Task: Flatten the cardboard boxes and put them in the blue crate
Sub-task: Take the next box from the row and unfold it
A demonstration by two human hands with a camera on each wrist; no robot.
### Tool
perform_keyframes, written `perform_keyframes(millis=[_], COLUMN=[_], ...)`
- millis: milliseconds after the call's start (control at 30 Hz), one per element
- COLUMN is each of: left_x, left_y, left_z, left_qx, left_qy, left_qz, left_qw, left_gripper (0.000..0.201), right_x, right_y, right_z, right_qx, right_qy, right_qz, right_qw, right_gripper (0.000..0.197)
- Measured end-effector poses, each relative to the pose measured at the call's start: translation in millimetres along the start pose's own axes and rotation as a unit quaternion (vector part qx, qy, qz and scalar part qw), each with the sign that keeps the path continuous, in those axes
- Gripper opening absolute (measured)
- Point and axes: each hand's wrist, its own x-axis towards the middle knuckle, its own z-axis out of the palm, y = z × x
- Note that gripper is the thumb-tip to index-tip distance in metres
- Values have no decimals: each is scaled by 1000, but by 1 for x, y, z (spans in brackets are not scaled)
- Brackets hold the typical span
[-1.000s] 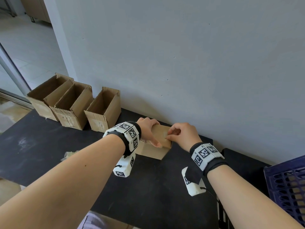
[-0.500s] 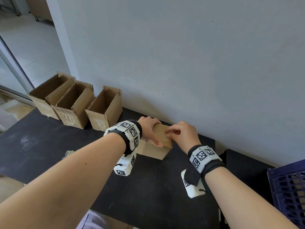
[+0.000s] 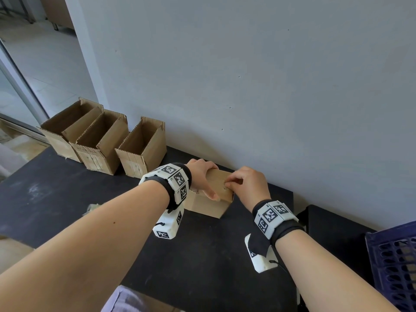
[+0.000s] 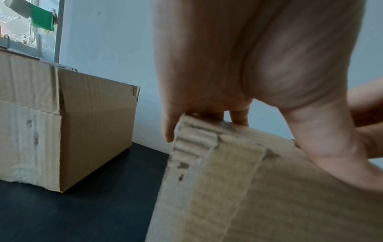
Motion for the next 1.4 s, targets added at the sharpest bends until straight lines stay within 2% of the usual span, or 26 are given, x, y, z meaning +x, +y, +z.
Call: perform_keyframes(millis=[267,400,533,700,867,1100,1233,1333,1400], left_x=[0,0,0,1,0,2,-1,-2,-1], left_y=[0,0,-1,-3,-3,-3,-4,-5,-4], left_z=[3,3,4,4,5,5,5,9,10], left_qx=[5,2,-5,-3,-2,-9,10,59,71], left_qy=[1,2,6,7,6,5,10,11,12], left_qz=[-7,-8,-8,-7,-3,-1,2,6,6], left_qw=[1000,1000,1000,1000,1000,1000,1000,998,997], left_gripper=[89,89,89,90,89,90,92,97,99], right_x=[7,2,-1,-2,-2,0,2,2,0], right_y=[-7,-8,-11,-10,-10,-11,-6,3,7], right_z=[-8,-10,-13,-13,-13,-11,-18,-24,-25], right_qx=[-45,-42,-26,-49,-18,-48,9,27,11], right_qy=[-53,-44,-63,-58,-60,-59,-63,-43,-64], right_qz=[14,18,31,14,38,28,48,62,68], right_qw=[997,998,997,997,997,997,997,997,996], right_gripper=[2,3,13,4,8,4,4,17,28])
